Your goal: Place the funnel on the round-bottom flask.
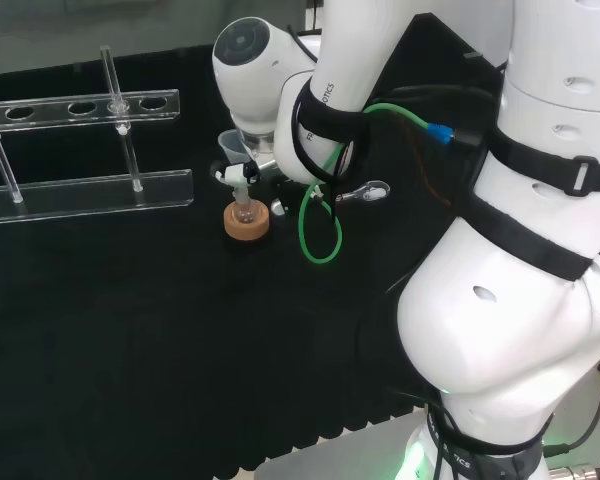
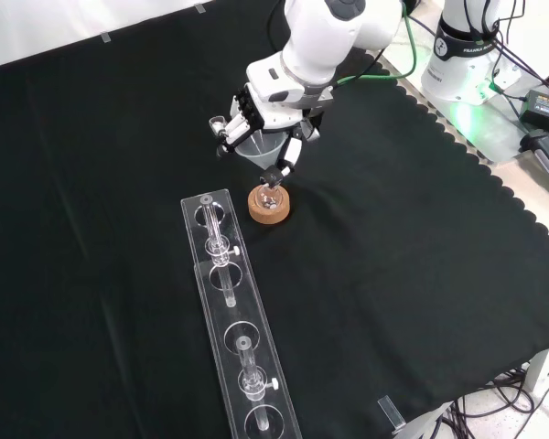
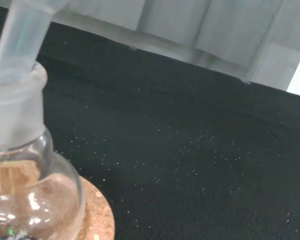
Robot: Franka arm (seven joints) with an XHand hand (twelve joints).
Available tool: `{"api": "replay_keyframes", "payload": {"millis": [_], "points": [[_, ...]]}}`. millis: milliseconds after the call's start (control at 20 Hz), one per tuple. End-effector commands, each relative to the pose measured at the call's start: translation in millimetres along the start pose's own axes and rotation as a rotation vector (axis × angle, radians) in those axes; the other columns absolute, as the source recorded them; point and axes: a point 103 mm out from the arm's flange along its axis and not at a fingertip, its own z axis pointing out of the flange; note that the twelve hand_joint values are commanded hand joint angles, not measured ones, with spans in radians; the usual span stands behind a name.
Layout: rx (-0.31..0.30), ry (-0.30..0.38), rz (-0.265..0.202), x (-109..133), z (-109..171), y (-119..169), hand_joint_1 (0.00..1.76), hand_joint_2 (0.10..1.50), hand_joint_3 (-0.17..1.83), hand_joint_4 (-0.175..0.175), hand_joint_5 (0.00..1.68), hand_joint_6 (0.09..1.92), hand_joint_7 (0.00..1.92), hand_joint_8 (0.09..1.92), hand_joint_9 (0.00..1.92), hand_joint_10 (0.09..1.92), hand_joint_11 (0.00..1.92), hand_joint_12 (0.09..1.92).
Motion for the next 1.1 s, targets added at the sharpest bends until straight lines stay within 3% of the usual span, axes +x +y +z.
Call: {"api": "replay_keyframes", "payload": {"millis": [50,400,750,1100], "points": [[-0.046,-0.054,0.002,-1.6,-6.9,12.5,1.23,0.64,0.60,-0.175,1.43,0.35,1.70,0.93,1.86,0.88,1.72,0.96],[-0.067,-0.079,-0.001,-0.7,-11.2,21.6,1.23,0.64,0.60,-0.175,1.43,0.35,1.70,0.93,1.86,0.88,1.72,0.96],[-0.037,-0.035,-0.006,8.8,9.0,19.6,1.23,0.64,0.60,-0.175,1.43,0.35,1.70,0.93,1.86,0.88,1.72,0.96],[-0.025,-0.049,-0.020,3.7,13.3,7.8,1.23,0.64,0.60,-0.175,1.43,0.35,1.71,0.93,1.86,0.88,1.72,0.96]]}}
